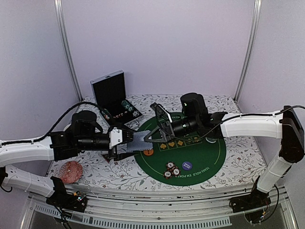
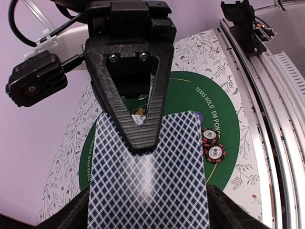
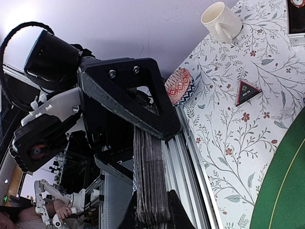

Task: Distribute texas hold em gaming equipment
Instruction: Pass from the right arm to the left

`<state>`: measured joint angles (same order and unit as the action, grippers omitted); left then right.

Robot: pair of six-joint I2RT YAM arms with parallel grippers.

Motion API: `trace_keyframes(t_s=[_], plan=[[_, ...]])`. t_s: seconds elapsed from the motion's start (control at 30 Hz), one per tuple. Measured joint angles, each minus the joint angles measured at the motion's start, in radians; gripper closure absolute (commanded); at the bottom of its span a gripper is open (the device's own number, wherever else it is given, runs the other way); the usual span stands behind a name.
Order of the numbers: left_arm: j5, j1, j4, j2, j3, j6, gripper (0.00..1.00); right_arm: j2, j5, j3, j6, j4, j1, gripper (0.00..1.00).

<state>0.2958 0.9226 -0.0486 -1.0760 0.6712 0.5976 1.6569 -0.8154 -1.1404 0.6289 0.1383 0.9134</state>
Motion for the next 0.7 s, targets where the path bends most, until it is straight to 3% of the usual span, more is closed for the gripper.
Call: trace_keyframes(t_s=[0.23, 0.5, 0.7], plan=[[-0.005, 0.003, -0.002, -0.018, 0.000, 0.002, 0.21, 0.000, 0.008, 0.000, 0.003, -0.003, 0.003, 0.98], [-0.027, 0.005, -0.010, -0.032, 0.001, 0.005, 0.44, 0.000, 0.019, 0.002, 0.006, -0.011, 0.005, 0.98], [-0.027, 0.006, -0.010, -0.032, 0.001, 0.004, 0.50, 0.000, 0.029, 0.007, 0.004, -0.013, 0.005, 0.98]])
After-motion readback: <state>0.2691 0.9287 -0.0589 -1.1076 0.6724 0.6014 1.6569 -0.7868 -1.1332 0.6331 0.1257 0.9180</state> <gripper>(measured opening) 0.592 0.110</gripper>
